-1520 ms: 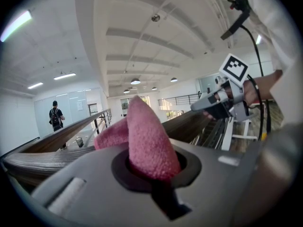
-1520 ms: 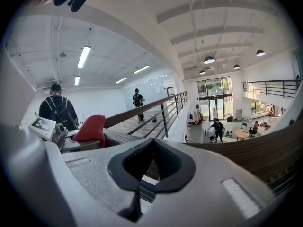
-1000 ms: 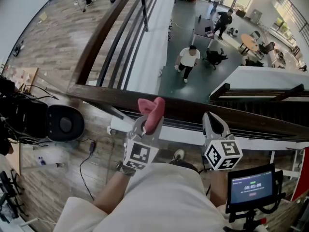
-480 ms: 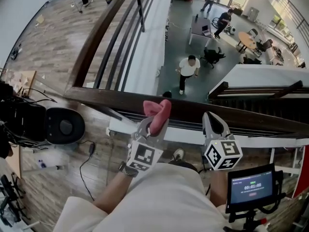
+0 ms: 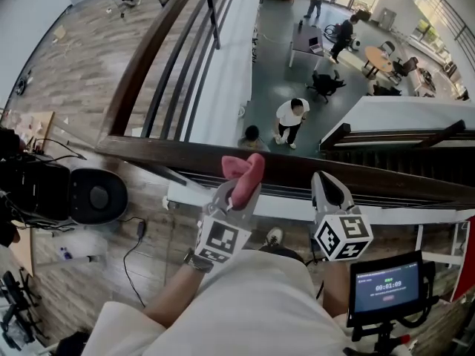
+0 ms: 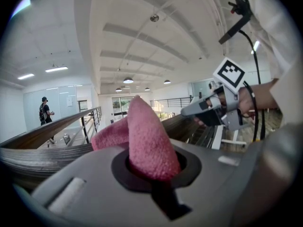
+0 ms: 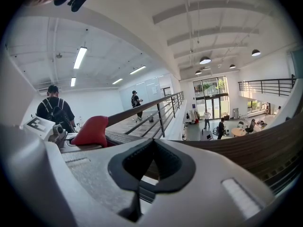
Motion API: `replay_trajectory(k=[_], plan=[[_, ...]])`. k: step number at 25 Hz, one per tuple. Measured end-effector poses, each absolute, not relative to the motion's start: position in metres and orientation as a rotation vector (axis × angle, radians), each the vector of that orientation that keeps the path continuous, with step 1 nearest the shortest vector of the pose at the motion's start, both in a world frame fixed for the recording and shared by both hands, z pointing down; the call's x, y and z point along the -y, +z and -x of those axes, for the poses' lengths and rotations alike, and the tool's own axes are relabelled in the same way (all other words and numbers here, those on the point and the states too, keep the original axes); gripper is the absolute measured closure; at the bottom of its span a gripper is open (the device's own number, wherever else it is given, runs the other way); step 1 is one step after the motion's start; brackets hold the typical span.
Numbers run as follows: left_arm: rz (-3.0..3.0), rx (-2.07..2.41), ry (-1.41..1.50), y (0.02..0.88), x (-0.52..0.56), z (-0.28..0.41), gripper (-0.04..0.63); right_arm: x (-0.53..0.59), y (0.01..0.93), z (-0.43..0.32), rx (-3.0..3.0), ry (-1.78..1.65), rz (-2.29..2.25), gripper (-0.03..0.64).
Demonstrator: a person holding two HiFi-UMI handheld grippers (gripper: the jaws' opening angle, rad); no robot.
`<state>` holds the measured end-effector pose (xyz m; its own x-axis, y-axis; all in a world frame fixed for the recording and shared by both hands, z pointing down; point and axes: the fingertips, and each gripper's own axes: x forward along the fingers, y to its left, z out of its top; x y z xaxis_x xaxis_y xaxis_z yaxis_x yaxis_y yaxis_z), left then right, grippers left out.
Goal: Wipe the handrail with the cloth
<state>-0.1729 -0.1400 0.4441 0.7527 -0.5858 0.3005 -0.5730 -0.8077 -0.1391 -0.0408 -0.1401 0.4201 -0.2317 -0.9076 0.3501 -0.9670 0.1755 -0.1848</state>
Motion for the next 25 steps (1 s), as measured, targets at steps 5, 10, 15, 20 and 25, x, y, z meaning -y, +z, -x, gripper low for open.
replay_trajectory(k=[5, 10, 15, 20, 25], plan=[[2.914, -0.953, -0.513, 0.438, 0.130, 0.154, 0.562, 0.132, 0.413, 0.024, 2.289, 0.552, -1.835, 0.614], [2.979, -0.940, -0.503, 0.440, 0.132, 0.139, 0.563, 0.137, 0.416, 0.011, 2.293, 0.551, -1.834, 0.614], [3.032, -0.946, -0.479, 0.438, 0.123, 0.136, 0.563, 0.130, 0.415, 0.008, 2.300, 0.548, -1.833, 0.614], [3.088, -0.967, -0.462, 0.430, 0.131, 0.133, 0.561, 0.134, 0.411, 0.009, 2.325, 0.542, -1.819, 0.614], [3.073, -1.010, -0.497, 0.431, 0.138, 0.131, 0.561, 0.138, 0.409, 0.007, 2.342, 0.509, -1.812, 0.614]])
